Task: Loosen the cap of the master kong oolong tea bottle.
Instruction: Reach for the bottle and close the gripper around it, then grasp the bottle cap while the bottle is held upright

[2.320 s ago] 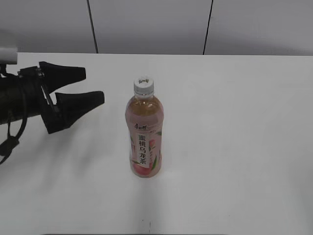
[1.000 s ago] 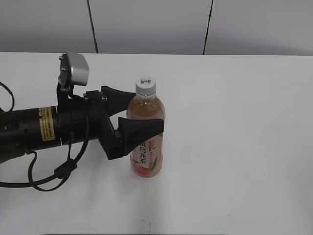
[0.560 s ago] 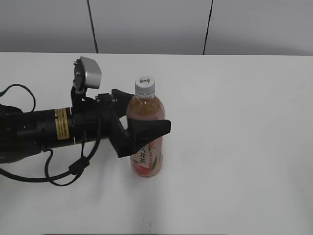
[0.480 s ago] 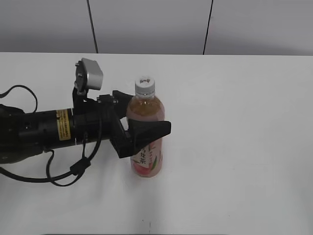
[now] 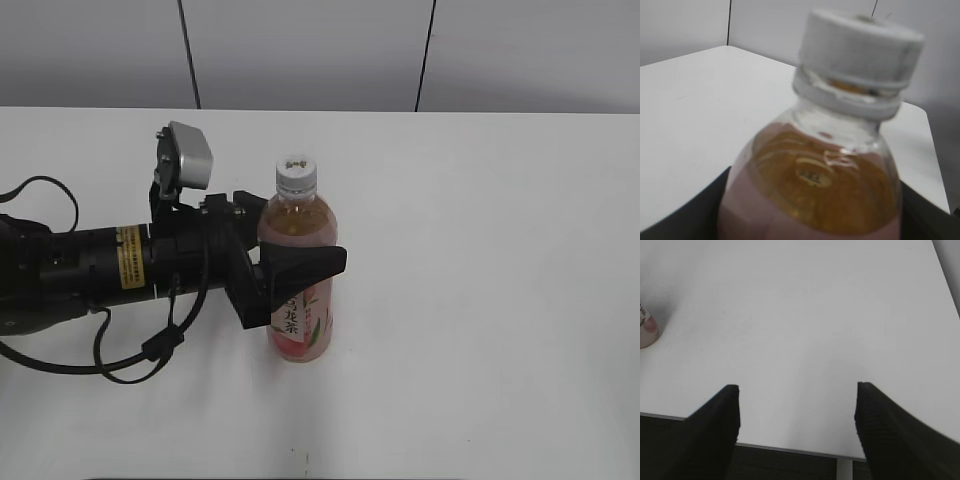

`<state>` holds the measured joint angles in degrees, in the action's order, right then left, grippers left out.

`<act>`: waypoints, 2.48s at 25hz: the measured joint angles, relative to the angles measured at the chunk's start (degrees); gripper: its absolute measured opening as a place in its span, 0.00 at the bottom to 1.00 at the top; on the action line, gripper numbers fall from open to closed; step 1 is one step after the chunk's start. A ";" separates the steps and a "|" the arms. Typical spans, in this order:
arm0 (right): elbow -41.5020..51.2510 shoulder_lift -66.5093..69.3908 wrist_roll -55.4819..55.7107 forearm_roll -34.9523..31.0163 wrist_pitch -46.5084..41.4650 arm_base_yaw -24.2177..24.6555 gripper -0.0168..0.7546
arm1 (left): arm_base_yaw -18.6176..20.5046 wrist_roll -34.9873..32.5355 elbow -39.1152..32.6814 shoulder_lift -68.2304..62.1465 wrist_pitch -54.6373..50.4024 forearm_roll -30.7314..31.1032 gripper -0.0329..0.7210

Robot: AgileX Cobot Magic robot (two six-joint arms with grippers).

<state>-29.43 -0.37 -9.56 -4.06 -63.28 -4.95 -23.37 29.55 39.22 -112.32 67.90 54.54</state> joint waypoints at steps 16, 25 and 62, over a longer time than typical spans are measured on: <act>0.00 0.00 0.00 0.00 0.06 0.00 0.73 | 0.00 -0.18 0.00 0.00 0.13 0.36 0.65; -0.12 0.00 0.00 0.11 0.51 0.00 0.73 | 0.00 -0.18 0.00 0.00 0.18 0.43 0.65; -62.27 88.97 -1.85 -3.17 -5.10 -14.72 0.51 | 0.00 -0.23 0.00 0.00 0.29 -0.23 0.65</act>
<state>-91.71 88.60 -11.41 -7.24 -68.38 -19.67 -23.37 29.31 39.22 -112.32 68.19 54.31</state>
